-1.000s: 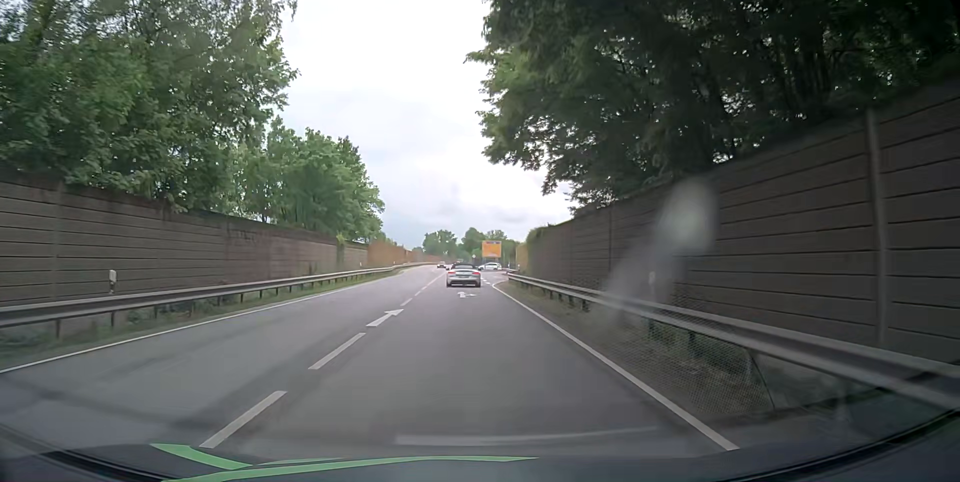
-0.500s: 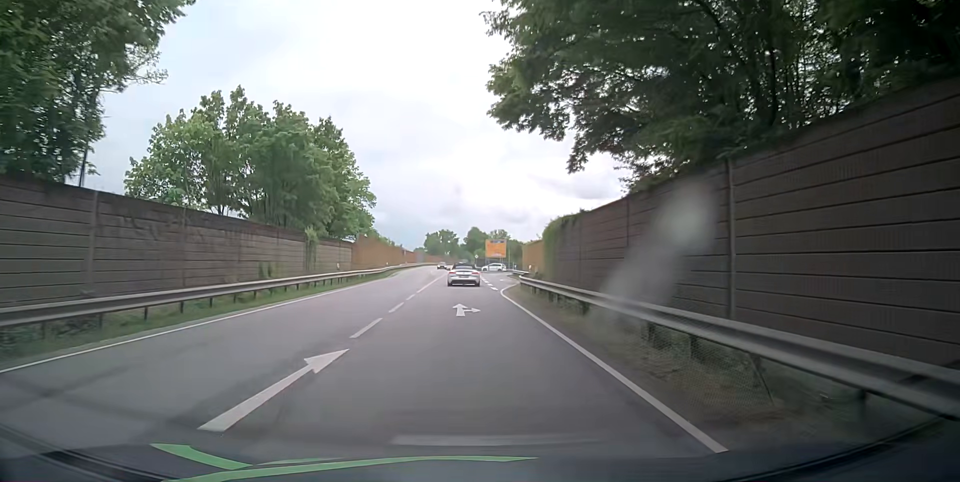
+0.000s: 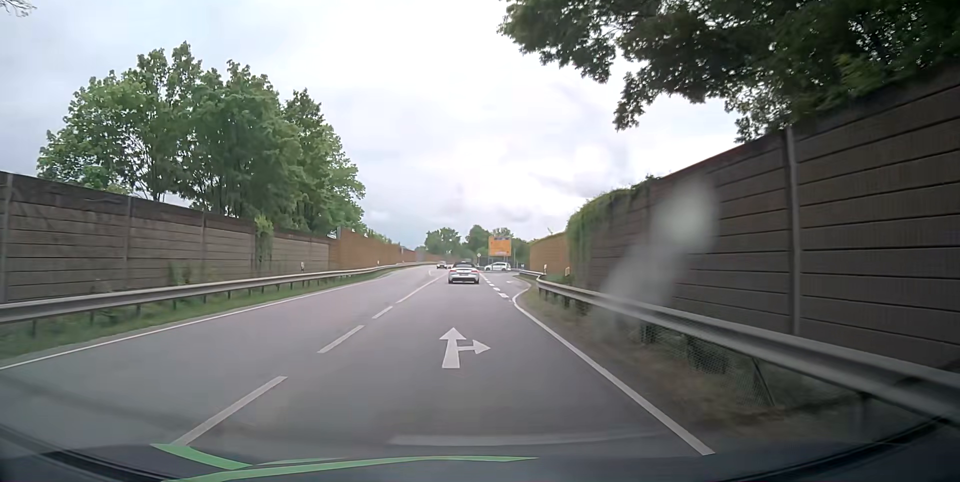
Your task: Follow the waypoints while adhering to traffic rules and regulations
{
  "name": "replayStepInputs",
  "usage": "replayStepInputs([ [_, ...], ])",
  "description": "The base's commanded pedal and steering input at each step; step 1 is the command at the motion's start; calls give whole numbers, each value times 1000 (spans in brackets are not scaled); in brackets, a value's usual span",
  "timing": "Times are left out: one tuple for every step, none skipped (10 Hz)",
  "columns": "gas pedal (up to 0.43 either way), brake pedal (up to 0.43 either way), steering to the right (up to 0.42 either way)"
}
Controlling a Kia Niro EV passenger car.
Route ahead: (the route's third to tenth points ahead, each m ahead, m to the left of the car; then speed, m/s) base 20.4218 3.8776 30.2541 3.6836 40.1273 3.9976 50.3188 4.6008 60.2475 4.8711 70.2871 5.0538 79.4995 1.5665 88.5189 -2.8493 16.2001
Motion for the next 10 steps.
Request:
replayStepInputs([
  [0,0,0],
  [0,0,0],
  [0,0,2],
  [0,0,4],
  [0,0,5],
  [0,0,6],
  [0,0,7],
  [0,0,8],
  [0,0,8],
  [0,0,9],
])
